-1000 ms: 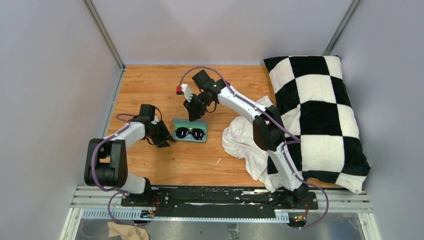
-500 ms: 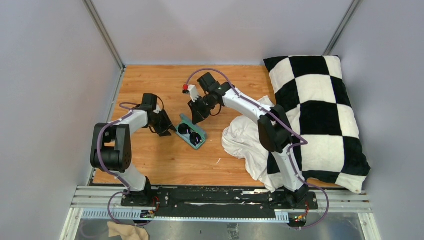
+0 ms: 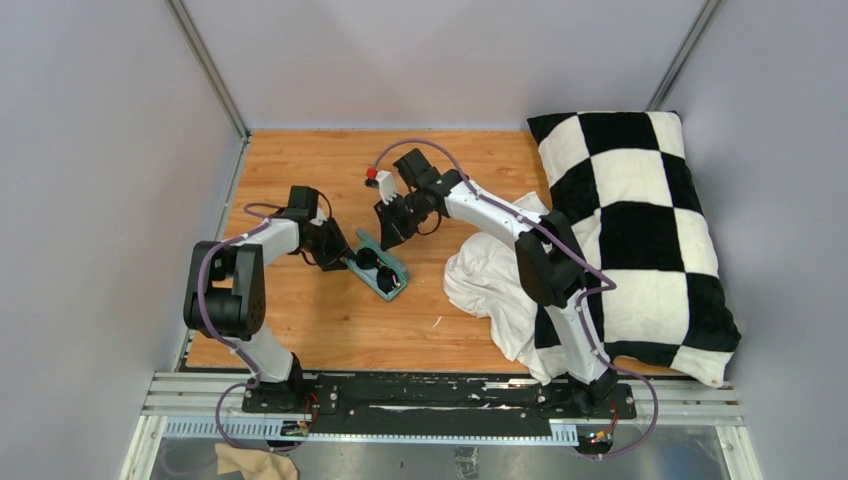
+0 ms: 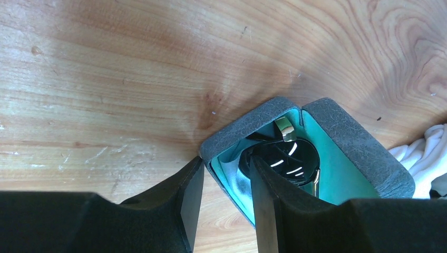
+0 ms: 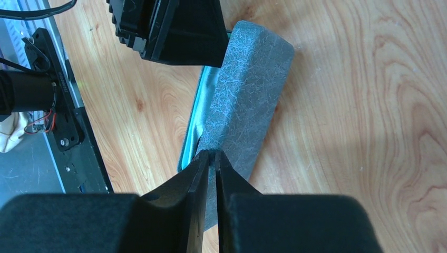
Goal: Organize the sunglasses
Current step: Close the sunglasses case at the center of the board.
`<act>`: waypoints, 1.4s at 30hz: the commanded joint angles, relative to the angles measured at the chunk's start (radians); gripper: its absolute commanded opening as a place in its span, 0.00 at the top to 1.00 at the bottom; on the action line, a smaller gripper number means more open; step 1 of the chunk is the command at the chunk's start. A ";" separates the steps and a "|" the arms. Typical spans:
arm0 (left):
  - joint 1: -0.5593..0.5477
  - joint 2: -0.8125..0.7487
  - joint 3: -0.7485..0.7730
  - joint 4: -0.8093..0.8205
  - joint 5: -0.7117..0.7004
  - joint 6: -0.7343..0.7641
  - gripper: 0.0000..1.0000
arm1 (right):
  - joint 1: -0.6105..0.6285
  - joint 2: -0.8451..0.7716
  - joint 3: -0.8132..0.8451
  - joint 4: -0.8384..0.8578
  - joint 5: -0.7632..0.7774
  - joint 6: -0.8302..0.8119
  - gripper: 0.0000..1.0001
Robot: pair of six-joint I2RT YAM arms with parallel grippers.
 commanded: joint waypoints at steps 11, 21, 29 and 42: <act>-0.007 -0.133 0.025 -0.080 -0.066 0.042 0.57 | 0.027 0.020 -0.054 0.022 0.024 0.038 0.87; 0.008 -0.206 -0.030 -0.134 -0.157 0.044 0.57 | 0.028 0.010 -0.075 0.034 0.015 0.039 0.87; 0.012 -0.137 -0.070 -0.082 -0.104 0.034 0.59 | 0.028 0.000 -0.093 0.052 0.015 0.044 0.87; 0.008 -0.079 -0.048 -0.089 -0.137 0.051 0.59 | 0.046 0.007 -0.085 0.053 0.008 0.044 0.87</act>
